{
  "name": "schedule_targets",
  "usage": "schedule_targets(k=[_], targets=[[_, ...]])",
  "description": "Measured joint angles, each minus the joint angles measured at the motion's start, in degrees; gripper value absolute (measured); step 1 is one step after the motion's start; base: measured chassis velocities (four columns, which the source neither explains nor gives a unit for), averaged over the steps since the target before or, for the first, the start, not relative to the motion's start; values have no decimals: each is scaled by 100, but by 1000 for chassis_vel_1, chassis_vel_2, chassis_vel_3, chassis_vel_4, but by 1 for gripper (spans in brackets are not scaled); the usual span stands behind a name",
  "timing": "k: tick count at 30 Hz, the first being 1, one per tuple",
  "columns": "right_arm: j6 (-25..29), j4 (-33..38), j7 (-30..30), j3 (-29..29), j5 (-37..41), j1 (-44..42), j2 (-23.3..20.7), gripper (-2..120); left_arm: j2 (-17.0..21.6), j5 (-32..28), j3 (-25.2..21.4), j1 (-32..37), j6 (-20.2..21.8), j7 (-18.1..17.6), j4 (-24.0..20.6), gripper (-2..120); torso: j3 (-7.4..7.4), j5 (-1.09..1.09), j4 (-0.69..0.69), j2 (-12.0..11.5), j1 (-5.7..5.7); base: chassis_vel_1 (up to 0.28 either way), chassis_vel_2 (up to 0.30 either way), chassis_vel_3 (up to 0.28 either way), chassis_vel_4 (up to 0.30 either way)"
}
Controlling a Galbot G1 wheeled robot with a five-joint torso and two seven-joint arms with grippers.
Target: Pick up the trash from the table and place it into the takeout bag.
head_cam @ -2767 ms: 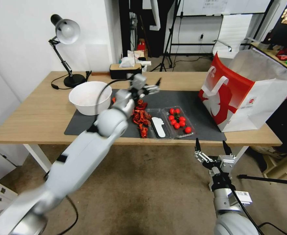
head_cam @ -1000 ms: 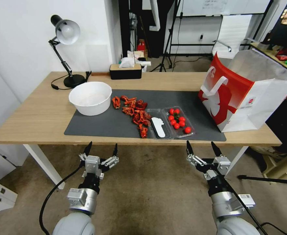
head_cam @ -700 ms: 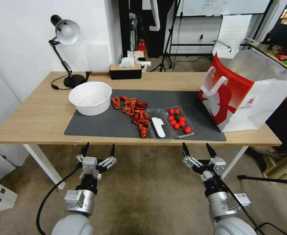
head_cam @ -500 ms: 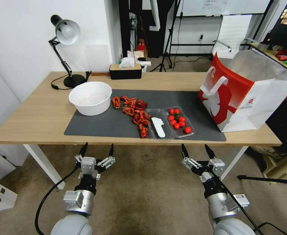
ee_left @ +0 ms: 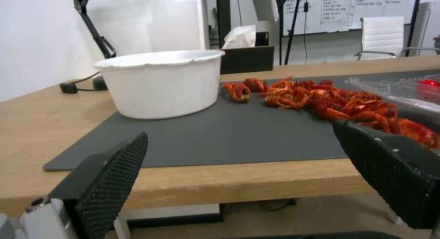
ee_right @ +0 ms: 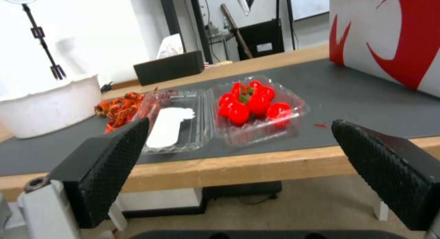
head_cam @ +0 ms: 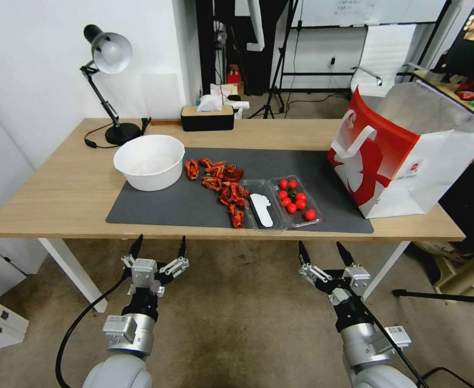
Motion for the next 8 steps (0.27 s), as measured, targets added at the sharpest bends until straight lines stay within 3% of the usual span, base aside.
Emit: schedule_targets(k=[8], targets=[[10,-119,0,-35,2,66,-9,100,-12,4,-7,-123,2,-2,175,100,0,0,0,0,0,0,0,0,0]])
